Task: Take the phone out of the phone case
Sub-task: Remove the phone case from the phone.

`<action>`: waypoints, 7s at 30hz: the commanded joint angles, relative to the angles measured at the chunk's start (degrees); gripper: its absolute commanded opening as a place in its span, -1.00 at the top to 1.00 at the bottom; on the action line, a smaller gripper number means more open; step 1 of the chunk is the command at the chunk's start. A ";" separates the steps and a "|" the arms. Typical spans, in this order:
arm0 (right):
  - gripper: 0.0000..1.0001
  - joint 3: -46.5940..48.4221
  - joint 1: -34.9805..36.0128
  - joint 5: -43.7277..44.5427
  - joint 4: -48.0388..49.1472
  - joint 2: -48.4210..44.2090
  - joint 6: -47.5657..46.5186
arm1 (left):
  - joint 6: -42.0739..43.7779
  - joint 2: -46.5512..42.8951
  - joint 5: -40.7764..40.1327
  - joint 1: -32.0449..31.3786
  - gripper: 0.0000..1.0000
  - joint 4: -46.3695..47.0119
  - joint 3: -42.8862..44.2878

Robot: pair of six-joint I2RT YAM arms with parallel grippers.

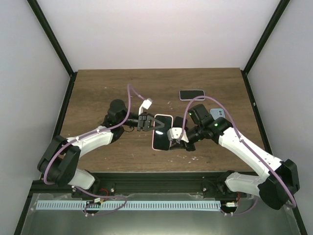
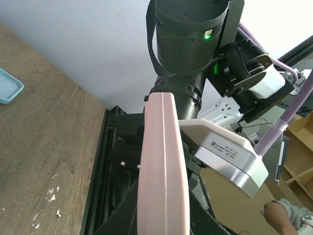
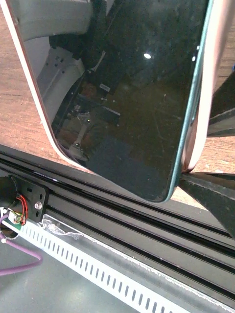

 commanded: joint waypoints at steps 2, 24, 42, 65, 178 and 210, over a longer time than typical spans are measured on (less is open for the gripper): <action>0.64 4.78 0.57 0.32 17.92 0.72 2.11 | -2.55 0.11 -0.07 -1.61 1.00 -2.87 0.36; 0.24 6.61 -12.08 -25.59 33.93 10.53 44.84 | 5.97 -2.28 -5.88 -4.68 1.00 -10.29 -2.64; 0.62 0.22 -12.79 -38.11 52.65 7.69 66.04 | 8.40 4.34 -9.50 -9.00 1.00 -7.85 -5.90; 0.99 -8.60 -12.79 -33.25 51.89 10.94 63.64 | 6.75 -2.43 -29.41 -4.39 0.08 -6.00 -9.27; 0.99 8.56 -9.09 12.32 18.30 34.23 93.24 | 45.21 23.05 -117.93 -33.52 0.26 -45.91 11.86; 0.99 9.25 -9.10 18.88 17.95 35.44 92.54 | 42.99 11.59 -117.52 -33.74 1.00 -42.49 12.27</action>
